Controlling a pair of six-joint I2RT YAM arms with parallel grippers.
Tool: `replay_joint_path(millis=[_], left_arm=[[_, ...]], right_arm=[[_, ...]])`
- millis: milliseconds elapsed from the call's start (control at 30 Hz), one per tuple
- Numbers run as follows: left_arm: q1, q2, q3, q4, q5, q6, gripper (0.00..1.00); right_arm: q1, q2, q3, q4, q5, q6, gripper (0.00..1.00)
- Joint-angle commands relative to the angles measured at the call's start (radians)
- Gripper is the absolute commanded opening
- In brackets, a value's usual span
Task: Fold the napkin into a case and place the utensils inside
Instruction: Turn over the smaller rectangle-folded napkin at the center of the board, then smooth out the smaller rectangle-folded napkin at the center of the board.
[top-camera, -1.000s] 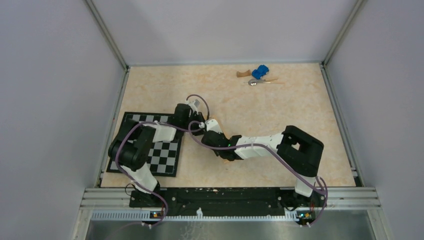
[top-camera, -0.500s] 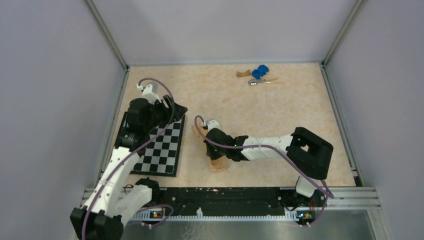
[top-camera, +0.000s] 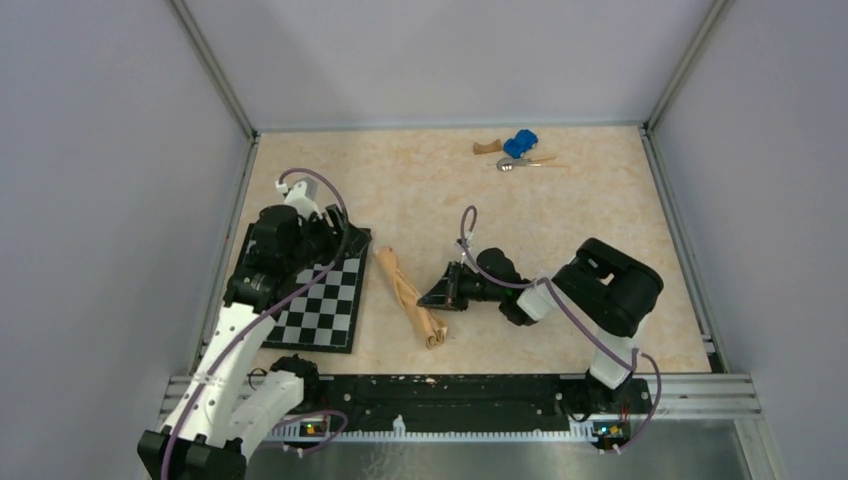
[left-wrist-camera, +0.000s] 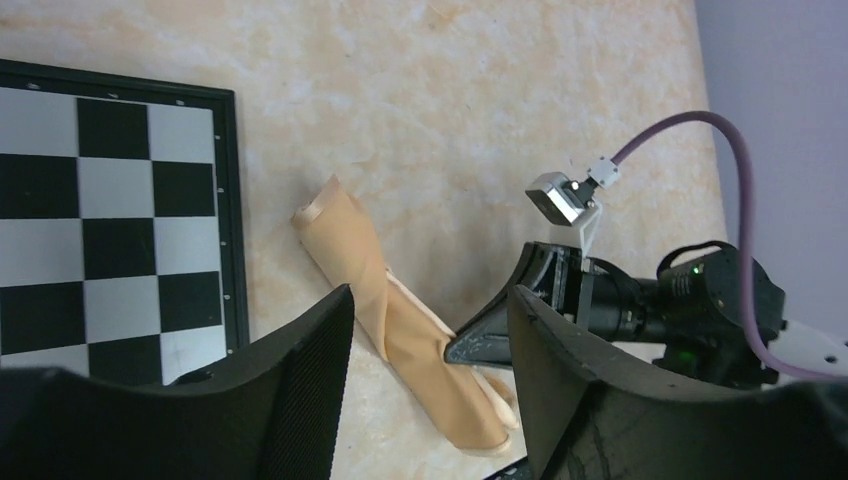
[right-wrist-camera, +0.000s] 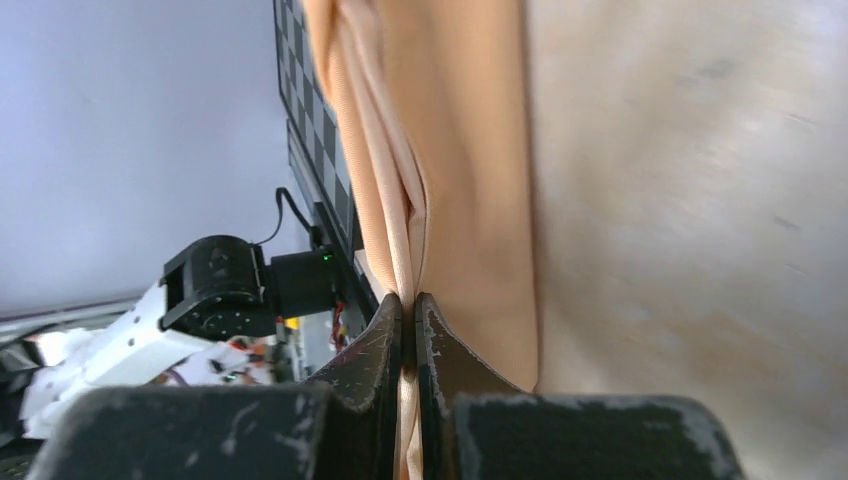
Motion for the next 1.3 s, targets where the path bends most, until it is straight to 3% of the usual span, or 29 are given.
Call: replay_joint_path(millis=[0,267,467,533,633,733,833,1000,1167,1267], left_arm=[[0.002,0.033,-0.049,0.117,0.125,-0.041,0.63],[-0.015,0.23,-0.098,0.301,0.317,-0.091,0.63],[-0.104,0.422,-0.095,0.475,0.378,-0.152,0.63],[-0.144,0.49,-0.076,0.539,0.371,-0.161,0.62],[-0.189,0.592,-0.041,0.597,0.376,-0.183,0.61],[-0.207,0.667,-0.032,0.673,0.375,-0.211,0.6],[-0.209,0.737,-0.017,0.729,0.381,-0.225,0.59],[-0.208,0.835,0.004,0.769,0.329,-0.215,0.57],[-0.201,0.945,0.027,0.723,0.186,-0.14,0.56],[-0.197,1.007,0.08,0.667,0.175,-0.089,0.53]], right_arm=[[-0.084,0.038,-0.106,0.349,-0.147,0.123,0.0],[-0.242,0.056,-0.228,0.372,-0.242,0.035,0.0],[-0.346,0.001,-0.244,0.192,-0.306,-0.111,0.08],[-0.371,-0.053,-0.227,0.045,-0.307,-0.218,0.18],[-0.374,-0.235,-0.154,-0.386,-0.184,-0.456,0.34],[-0.34,-0.419,-0.051,-0.762,0.056,-0.634,0.42],[-0.248,-0.497,0.046,-0.972,0.153,-0.685,0.45],[-0.096,-0.469,0.07,-0.919,0.077,-0.585,0.42],[-0.077,-0.481,-0.082,-0.844,0.169,-0.54,0.34],[-0.066,-0.496,-0.089,-0.887,0.21,-0.555,0.34]])
